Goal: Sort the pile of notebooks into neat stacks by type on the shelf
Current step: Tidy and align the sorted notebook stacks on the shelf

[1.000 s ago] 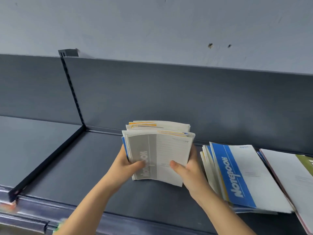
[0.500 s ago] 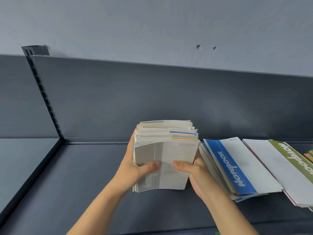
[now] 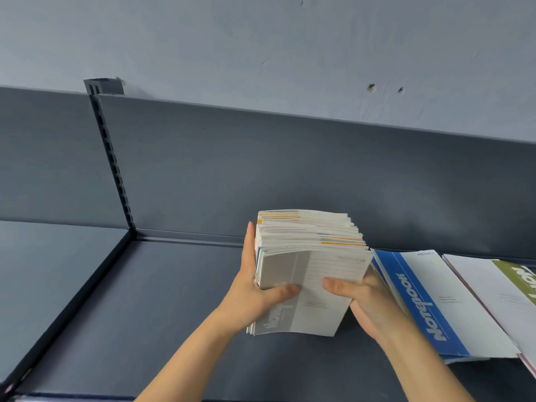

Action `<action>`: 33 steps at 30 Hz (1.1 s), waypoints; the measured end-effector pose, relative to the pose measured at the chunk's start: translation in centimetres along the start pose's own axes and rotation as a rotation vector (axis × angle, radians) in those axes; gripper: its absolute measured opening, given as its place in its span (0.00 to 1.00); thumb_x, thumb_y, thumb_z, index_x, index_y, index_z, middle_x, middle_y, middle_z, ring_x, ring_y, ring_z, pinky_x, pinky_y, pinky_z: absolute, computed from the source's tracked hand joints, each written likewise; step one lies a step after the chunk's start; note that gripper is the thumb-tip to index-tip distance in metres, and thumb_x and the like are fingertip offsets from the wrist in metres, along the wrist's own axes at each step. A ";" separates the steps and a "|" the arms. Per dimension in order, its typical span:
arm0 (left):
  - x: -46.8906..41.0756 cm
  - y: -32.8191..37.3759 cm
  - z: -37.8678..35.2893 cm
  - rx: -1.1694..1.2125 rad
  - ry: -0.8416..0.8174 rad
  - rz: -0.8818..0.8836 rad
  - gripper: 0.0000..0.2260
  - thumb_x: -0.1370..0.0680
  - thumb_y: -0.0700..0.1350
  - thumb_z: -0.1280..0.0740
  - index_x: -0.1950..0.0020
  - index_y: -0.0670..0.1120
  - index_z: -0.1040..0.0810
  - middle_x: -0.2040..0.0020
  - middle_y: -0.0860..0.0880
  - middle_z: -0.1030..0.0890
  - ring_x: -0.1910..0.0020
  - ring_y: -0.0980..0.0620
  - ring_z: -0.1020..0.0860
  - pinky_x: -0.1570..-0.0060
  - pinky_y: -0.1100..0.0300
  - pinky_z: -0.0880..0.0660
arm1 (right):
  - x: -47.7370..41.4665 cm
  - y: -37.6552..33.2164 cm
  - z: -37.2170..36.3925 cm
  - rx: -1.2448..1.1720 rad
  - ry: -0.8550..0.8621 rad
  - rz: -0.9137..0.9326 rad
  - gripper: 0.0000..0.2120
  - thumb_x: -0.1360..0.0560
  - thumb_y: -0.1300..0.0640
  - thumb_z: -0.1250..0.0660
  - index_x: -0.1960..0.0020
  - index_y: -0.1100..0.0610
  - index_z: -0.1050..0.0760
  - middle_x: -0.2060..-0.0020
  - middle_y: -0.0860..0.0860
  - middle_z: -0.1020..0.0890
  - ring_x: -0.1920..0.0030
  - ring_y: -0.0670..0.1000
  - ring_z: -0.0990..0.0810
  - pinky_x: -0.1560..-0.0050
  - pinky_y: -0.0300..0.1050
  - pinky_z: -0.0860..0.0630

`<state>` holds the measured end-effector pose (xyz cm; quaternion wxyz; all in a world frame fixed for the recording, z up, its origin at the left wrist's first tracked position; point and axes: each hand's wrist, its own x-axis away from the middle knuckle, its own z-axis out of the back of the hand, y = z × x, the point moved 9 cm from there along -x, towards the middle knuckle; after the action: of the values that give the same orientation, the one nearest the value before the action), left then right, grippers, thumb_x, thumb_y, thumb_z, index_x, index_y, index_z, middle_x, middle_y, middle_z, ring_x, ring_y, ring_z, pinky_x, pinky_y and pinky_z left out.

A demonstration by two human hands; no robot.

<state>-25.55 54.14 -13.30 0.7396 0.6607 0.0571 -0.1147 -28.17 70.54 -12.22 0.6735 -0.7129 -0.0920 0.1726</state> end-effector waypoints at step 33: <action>3.2 -3.7 1.5 -0.142 -0.011 0.068 0.25 0.28 0.56 0.31 0.38 0.66 0.40 0.38 0.66 0.30 0.35 0.62 0.31 0.41 0.69 0.32 | -1.8 2.2 1.5 -0.019 -0.007 -0.159 0.41 0.58 0.52 0.15 0.47 0.55 0.24 0.56 0.50 0.14 0.52 0.49 0.16 0.56 0.40 0.21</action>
<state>-23.51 51.99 -17.45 0.7885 0.6074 0.0385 -0.0887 -30.62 71.06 -14.22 0.6779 -0.7091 -0.1524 0.1202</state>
